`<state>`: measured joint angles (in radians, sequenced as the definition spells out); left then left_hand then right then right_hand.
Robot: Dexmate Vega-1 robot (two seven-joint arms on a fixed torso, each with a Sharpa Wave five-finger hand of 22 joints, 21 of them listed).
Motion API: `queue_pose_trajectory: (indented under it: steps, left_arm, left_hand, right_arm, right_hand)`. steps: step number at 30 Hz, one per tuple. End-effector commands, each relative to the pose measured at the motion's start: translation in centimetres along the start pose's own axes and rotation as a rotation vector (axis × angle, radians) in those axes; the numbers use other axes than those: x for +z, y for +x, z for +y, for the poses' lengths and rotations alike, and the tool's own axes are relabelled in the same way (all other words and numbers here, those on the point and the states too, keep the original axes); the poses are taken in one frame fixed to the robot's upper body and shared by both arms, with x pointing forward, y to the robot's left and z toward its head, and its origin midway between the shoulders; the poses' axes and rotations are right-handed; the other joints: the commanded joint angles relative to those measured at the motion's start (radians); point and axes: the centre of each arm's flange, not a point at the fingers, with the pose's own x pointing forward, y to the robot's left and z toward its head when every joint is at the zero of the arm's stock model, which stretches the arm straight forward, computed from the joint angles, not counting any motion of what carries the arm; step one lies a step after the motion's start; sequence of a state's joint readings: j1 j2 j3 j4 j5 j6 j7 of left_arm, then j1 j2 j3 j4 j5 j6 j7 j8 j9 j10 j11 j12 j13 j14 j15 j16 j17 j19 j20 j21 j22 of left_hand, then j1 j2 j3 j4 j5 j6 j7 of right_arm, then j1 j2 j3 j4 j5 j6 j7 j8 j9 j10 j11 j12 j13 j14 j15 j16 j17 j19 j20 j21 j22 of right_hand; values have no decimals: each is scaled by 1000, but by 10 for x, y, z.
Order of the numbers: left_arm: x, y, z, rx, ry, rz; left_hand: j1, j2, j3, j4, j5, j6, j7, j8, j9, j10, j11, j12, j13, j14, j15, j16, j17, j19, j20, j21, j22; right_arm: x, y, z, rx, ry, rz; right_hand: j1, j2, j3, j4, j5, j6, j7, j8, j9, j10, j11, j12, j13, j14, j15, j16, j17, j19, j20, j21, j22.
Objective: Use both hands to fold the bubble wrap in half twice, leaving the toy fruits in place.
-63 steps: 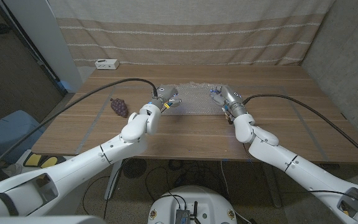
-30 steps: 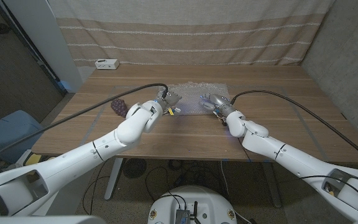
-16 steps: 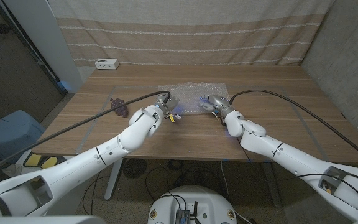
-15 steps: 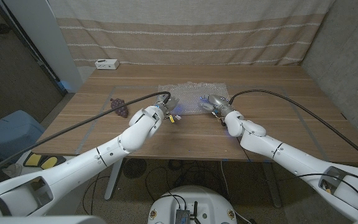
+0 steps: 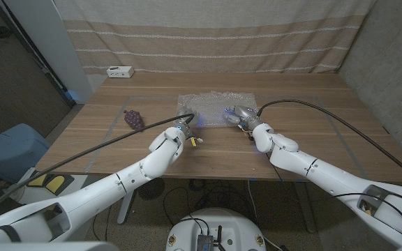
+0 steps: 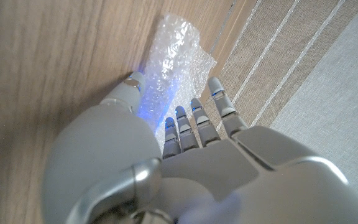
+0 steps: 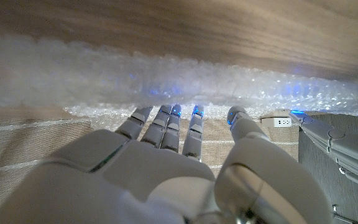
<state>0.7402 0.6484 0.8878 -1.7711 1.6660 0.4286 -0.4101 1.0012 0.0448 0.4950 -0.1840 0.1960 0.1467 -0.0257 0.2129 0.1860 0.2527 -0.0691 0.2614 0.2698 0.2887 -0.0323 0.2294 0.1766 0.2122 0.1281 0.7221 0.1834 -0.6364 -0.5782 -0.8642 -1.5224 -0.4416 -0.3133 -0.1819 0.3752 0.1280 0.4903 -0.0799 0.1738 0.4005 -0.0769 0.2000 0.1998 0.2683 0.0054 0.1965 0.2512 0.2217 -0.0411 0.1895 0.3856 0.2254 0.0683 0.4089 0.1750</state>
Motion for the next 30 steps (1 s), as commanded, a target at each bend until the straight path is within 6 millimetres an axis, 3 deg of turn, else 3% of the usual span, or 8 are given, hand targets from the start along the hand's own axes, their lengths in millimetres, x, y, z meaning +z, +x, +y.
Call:
queue_pose_trajectory:
  steps: [1, 4, 6, 9, 10, 12, 17, 30]
  left_arm:
    - [12, 19, -18, 33, 17, 11]
    - [15, 25, -22, 33, 18, -7]
    - [16, 31, -23, 30, 19, -31]
    - [16, 35, -22, 52, 26, -43]
    - [16, 36, -21, 70, 37, -46]
    - [15, 37, -18, 110, 66, -48]
    - [9, 38, -9, 233, 191, -51]
    - [-16, 43, 16, 460, 457, -71]
  left_hand:
    - [152, 44, 30, -7, 29, 86, -25, 19, 5, 68, -12, 19, -9, 73, -45, 11, 3, 53, -23, 30, 7]
    - [198, 48, 16, 3, 37, 204, -44, 45, 6, 175, -27, 52, -17, 181, -75, 40, 6, 113, -43, 70, 10]
    - [203, 69, 22, 14, 46, 390, -50, 93, 9, 320, -51, 94, -25, 283, -100, 57, 3, 164, -59, 110, 11]
    - [201, 128, 73, 23, 58, 556, -31, 116, 9, 491, -65, 130, -41, 465, -146, 83, -1, 221, -89, 167, 12]
    - [196, 126, 90, 22, 58, 602, -37, 120, 9, 525, -83, 133, -45, 493, -151, 77, -3, 227, -94, 180, 10]
    - [197, 132, 117, 20, 61, 654, -41, 124, 10, 562, -84, 135, -49, 535, -166, 73, -5, 233, -102, 196, 9]
    - [186, 134, 145, 25, 61, 727, -71, 131, 12, 577, -86, 125, -52, 564, -183, 56, -5, 235, -112, 214, 7]
    - [159, 135, 174, 34, 48, 747, -108, 108, 16, 579, -117, 112, -38, 535, -191, 8, -2, 161, -128, 212, 5]
  right_arm:
    - [-3, 4, -5, -5, 0, -9]
    - [-4, 5, -5, -6, 3, -9]
    - [-5, 4, -6, -2, 3, -10]
    - [-6, 4, -6, -2, 3, -7]
    - [-6, 4, -6, 0, 4, -4]
    - [-7, 4, -5, 2, 1, -2]
    - [-8, 5, -4, 13, 0, 3]
    - [-10, 5, -2, 34, -44, 2]
  right_hand:
    - [1, -1, 3, -6, 2, 11, 2, 6, 3, 8, 0, 5, 1, 10, -9, 5, -2, 9, 0, -2, 1]
    - [0, -1, 3, -7, 2, 12, 2, 6, 3, 10, 0, 6, 0, 15, -8, 7, -5, 9, 1, -3, 1]
    - [0, -1, 3, -7, 2, 13, 3, 7, 3, 13, 2, 7, -1, 17, -7, 7, -7, 11, 2, -3, 1]
    - [-1, -1, 3, -8, 3, 16, 3, 7, 2, 16, 2, 8, -2, 20, -8, 8, -10, 14, 3, -4, 1]
    - [-2, 0, 3, -7, 3, 17, 4, 7, 2, 17, 3, 8, -3, 22, -9, 9, -11, 15, 4, -3, 1]
    - [-4, 1, 2, -7, 3, 21, 6, 8, 2, 24, 6, 11, -4, 27, -8, 11, -14, 21, 7, -3, 1]
    - [-9, 4, 2, -8, 3, 41, 10, 13, 1, 47, 7, 17, -10, 53, -5, 19, -26, 42, 12, -1, 1]
    - [0, 15, 12, -22, 5, 73, 17, 18, 0, 90, 6, 27, -20, 98, -10, 30, -51, 68, 16, -2, 1]
